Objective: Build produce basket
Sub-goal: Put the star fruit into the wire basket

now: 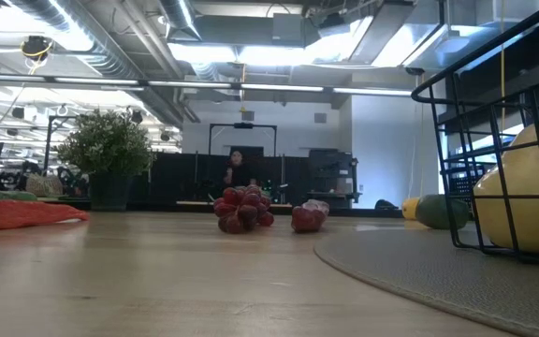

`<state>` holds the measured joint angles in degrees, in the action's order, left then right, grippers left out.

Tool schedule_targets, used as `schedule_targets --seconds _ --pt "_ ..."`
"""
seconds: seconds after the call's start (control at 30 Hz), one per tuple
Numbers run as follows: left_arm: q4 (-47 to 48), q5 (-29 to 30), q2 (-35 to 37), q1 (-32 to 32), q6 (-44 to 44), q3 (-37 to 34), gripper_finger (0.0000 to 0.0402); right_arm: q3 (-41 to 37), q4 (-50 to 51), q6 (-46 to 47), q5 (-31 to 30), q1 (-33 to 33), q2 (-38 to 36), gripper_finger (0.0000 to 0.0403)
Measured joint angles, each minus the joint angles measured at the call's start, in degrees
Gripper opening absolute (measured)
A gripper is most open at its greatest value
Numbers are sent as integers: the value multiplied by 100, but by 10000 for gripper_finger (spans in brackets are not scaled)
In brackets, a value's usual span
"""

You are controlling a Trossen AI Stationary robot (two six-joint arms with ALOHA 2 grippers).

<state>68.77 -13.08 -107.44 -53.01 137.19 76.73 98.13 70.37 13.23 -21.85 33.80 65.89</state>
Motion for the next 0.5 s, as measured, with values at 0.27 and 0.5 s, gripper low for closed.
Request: schedule_targets --seconds 0.27,0.5 --pt "-31 7 0 0 -276 -20 68 0 0 0 -2 0 0 88" --pt "-29 182 7 0 -282 -18 8 0 0 -57 -4 0 0 88"
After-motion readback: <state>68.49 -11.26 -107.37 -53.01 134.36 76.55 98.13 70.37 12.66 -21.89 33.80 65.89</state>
